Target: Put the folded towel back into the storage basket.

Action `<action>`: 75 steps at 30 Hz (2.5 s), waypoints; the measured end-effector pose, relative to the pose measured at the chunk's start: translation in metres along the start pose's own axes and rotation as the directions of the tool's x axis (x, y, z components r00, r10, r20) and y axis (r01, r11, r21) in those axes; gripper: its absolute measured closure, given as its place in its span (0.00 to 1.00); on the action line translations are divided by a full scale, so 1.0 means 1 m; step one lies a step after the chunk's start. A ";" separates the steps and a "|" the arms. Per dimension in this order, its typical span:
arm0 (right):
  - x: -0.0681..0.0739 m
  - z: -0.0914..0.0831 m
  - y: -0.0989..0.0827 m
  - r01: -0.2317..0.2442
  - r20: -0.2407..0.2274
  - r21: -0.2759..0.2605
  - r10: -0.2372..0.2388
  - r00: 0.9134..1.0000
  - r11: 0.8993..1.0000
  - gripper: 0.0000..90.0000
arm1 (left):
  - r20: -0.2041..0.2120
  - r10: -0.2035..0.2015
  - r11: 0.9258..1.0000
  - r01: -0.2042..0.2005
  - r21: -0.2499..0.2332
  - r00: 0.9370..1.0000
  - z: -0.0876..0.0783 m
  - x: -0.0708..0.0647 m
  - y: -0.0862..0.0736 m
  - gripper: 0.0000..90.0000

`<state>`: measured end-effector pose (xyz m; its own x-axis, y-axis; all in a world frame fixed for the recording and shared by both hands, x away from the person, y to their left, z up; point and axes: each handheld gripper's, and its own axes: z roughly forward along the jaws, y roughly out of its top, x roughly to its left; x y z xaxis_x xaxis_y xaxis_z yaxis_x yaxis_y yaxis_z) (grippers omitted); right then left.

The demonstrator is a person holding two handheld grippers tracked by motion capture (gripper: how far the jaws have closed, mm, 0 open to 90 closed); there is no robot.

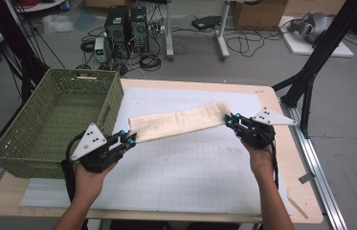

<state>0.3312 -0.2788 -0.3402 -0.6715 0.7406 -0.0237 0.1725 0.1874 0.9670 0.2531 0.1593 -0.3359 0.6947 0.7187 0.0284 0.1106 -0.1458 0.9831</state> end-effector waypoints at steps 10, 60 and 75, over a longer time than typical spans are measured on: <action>0.004 0.038 0.022 0.007 -0.031 0.011 -0.007 1.000 1.000 0.92 | -0.029 0.009 1.000 -0.009 -0.024 1.000 -0.023 0.005 0.003 0.91; 0.100 0.237 0.120 0.145 -0.218 0.041 -0.133 0.967 0.989 0.92 | -0.235 0.001 0.998 -0.017 -0.066 0.972 -0.137 0.051 -0.018 0.91; 0.127 0.280 0.134 0.164 -0.249 0.058 -0.144 0.958 0.985 0.92 | -0.296 -0.016 0.997 -0.008 -0.078 0.955 -0.153 0.059 -0.026 0.91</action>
<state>0.4707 0.0216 -0.2847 -0.8475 0.5214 -0.0993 0.1019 0.3433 0.9337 0.1827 0.3097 -0.3323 0.4518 0.8897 0.0652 0.0492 -0.0978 0.9940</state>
